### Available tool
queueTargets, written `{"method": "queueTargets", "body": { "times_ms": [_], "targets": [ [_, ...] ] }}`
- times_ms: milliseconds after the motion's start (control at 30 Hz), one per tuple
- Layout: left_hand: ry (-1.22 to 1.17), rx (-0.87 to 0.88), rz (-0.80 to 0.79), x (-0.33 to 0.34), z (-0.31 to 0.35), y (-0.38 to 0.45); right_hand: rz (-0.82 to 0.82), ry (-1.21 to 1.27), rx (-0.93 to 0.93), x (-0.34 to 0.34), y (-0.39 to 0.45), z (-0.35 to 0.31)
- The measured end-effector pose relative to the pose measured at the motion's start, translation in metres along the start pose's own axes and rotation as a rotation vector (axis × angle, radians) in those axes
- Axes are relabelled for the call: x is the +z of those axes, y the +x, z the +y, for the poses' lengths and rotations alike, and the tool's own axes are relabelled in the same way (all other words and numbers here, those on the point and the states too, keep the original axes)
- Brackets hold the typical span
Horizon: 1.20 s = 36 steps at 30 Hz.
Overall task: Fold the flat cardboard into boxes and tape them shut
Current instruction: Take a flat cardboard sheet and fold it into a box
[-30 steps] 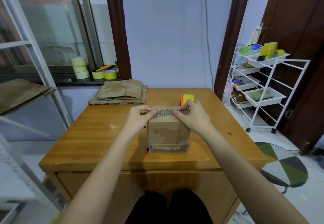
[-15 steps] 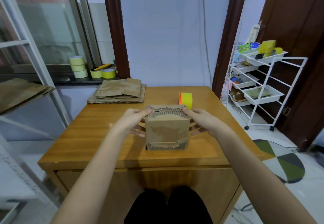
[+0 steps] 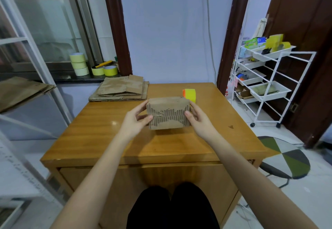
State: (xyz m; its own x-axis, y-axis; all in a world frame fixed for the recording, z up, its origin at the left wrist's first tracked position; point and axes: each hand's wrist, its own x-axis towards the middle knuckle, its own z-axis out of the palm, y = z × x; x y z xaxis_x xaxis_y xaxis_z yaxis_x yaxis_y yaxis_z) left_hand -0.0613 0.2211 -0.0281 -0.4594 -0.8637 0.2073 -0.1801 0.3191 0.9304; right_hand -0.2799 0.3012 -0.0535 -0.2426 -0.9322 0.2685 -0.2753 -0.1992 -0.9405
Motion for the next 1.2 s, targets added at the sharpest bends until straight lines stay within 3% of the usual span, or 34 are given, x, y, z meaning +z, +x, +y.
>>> {"method": "queueTargets", "body": {
  "times_ms": [167,400,767,1200],
  "targets": [
    [0.020,-0.014,0.055,0.018,-0.031,-0.014,0.044,-0.031,-0.037,0.018,-0.017,0.022],
    [0.178,-0.003,0.087,0.022,-0.055,-0.015,0.039,0.104,0.098,0.020,-0.021,0.028],
    [0.171,0.050,0.121,0.020,-0.061,-0.019,0.149,0.100,0.217,0.020,-0.013,0.018],
    [0.602,0.152,-0.014,0.013,-0.066,-0.016,-0.074,0.007,0.187,0.000,-0.025,0.023]
  ]
}}
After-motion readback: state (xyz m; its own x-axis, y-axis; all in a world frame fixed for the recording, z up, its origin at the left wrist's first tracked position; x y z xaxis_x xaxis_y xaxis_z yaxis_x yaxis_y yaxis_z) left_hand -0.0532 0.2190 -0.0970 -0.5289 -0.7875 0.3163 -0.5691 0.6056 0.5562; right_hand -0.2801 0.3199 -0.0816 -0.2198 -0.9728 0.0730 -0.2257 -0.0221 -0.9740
